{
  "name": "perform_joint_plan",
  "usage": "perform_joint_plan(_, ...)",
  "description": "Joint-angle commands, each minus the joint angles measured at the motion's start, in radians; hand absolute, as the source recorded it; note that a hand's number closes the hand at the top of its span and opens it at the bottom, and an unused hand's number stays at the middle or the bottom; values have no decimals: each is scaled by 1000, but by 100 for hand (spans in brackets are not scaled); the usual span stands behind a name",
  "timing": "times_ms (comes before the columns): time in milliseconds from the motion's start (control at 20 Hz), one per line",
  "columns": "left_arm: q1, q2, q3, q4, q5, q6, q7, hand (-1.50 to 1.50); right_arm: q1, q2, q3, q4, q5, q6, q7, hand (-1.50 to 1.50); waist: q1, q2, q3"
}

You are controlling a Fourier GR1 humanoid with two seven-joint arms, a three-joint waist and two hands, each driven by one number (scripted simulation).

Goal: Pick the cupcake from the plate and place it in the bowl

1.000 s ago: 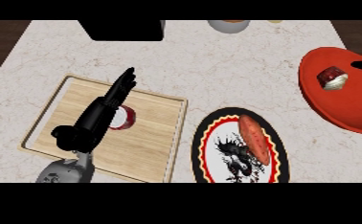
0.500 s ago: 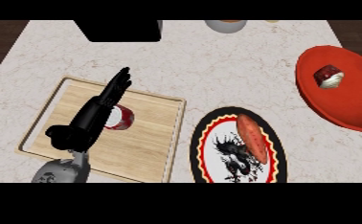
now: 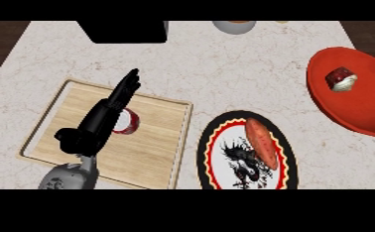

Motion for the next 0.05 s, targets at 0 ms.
perform_joint_plan(0, 24, -28, -31, 38, -28, 10, -22, 0, 83, -46, -41, 101, -31, 79, -119, -150, 5, 7, -1)
